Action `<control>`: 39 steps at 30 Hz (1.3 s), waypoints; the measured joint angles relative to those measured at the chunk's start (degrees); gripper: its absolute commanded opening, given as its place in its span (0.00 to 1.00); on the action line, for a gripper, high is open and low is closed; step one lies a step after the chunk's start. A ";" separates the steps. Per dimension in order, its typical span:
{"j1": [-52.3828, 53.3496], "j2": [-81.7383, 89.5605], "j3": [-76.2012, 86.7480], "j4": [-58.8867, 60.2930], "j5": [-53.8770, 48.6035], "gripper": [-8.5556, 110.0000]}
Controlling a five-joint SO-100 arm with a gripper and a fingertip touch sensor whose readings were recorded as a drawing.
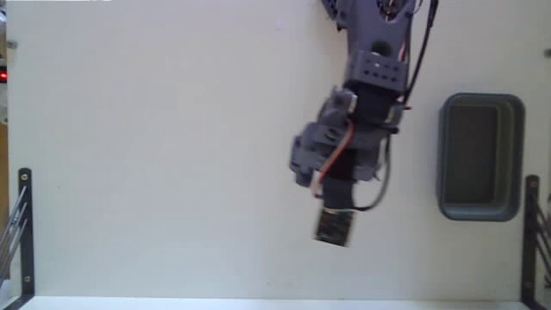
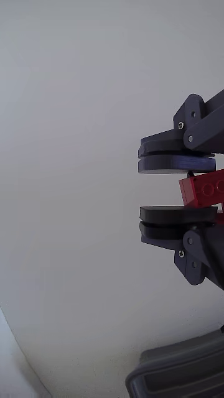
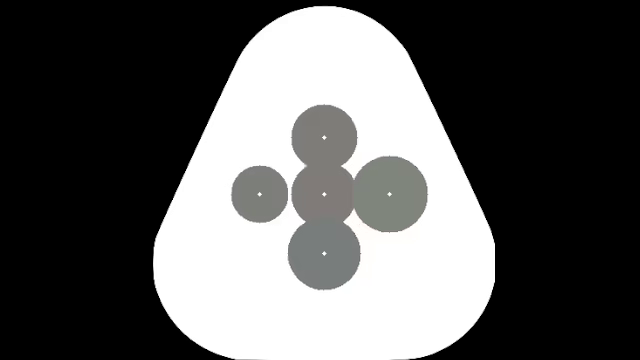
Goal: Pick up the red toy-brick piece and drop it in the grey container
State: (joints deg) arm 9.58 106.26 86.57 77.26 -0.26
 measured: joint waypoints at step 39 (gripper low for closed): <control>-38.32 -12.30 -14.85 3.43 0.00 0.28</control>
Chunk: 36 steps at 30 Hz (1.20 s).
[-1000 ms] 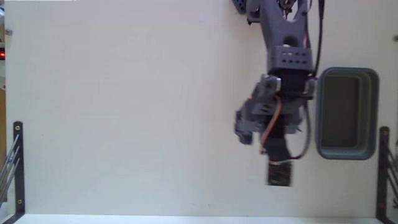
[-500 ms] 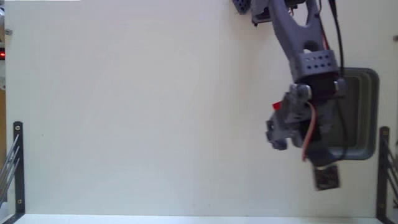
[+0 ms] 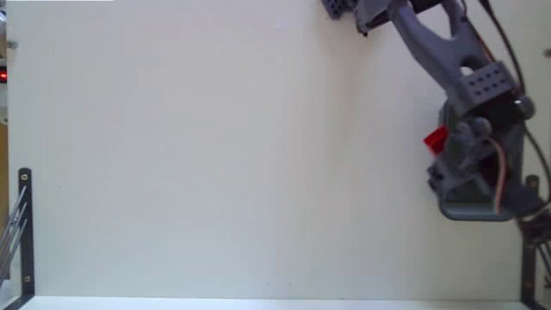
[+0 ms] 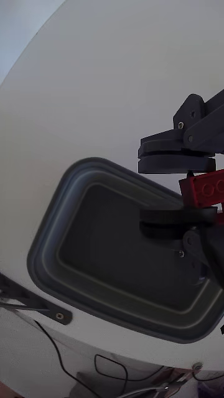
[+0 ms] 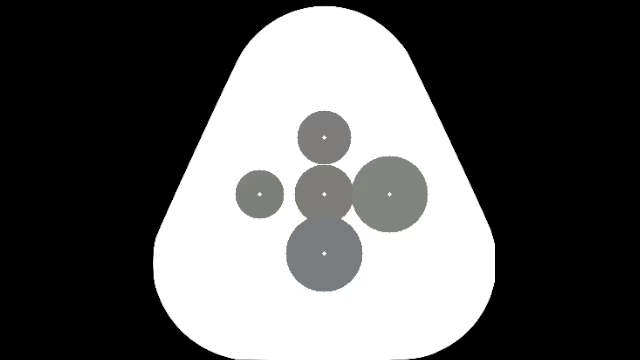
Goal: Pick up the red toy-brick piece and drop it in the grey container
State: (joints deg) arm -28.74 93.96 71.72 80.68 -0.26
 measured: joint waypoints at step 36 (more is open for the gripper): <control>-7.73 -2.02 -3.52 0.18 0.00 1.00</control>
